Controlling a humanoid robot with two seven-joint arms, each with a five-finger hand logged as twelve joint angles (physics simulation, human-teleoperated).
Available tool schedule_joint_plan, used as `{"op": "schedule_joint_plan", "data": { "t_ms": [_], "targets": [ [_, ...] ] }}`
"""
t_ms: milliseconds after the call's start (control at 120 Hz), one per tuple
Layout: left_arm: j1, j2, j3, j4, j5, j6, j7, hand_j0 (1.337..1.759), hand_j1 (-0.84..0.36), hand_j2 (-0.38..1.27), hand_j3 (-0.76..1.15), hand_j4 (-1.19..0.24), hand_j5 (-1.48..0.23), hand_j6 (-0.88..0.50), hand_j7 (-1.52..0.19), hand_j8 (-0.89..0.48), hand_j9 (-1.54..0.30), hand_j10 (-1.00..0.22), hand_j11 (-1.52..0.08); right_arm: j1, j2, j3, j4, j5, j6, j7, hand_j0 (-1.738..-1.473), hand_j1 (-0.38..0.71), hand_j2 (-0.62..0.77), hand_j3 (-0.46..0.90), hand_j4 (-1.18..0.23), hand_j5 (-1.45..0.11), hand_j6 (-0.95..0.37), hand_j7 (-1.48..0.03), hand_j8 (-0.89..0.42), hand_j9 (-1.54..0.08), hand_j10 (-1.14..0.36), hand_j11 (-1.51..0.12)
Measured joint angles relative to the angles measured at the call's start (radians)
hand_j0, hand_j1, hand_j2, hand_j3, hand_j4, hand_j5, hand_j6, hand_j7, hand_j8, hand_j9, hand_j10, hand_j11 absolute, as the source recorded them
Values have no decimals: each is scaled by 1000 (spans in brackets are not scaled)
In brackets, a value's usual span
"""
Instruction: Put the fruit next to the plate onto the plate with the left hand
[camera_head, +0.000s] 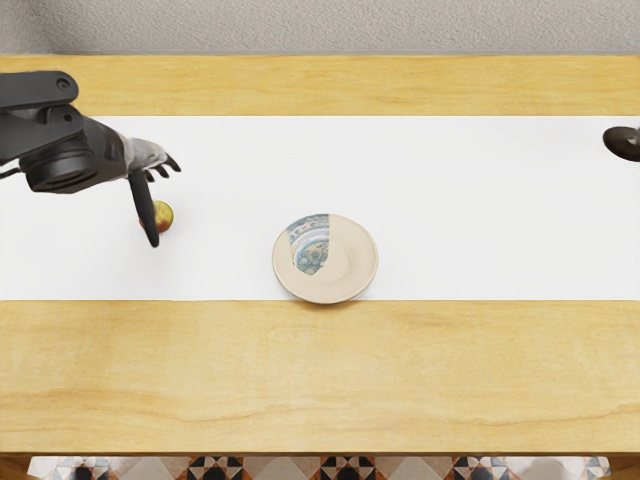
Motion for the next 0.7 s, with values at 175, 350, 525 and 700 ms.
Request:
{"op": "schedule_joint_plan", "data": {
  "t_ms": [175, 350, 525, 700],
  "targets": [
    [25, -22, 6, 48, 4, 53, 0, 1658, 113, 40, 0, -200, -257, -201, -257, -201, -257, -200, -257, 0, 0, 0, 0, 0, 0, 0, -1658, -349, 0, 0, 0, 0, 0, 0, 0, 0, 0, 0],
    [53, -55, 18, 84, 5, 98, 0, 1658, 4, 59, 0, -291, -375, -292, -375, -291, -375, -291, -375, 0, 0, 0, 0, 0, 0, 0, -1658, -349, 0, 0, 0, 0, 0, 0, 0, 0, 0, 0],
    [64, -74, 49, 120, 5, 123, 0, 1658, -45, 68, 0, -332, -429, -332, -429, -332, -429, -331, -429, 0, 0, 0, 0, 0, 0, 0, -1658, -349, 0, 0, 0, 0, 0, 0, 0, 0, 0, 0],
    [89, -98, 70, 155, 4, 128, 0, 1658, -66, 71, 0, -349, -451, -349, -451, -349, -451, -349, -451, 0, 0, 0, 0, 0, 0, 0, -1658, -349, 0, 0, 0, 0, 0, 0, 0, 0, 0, 0]
  ]
}}
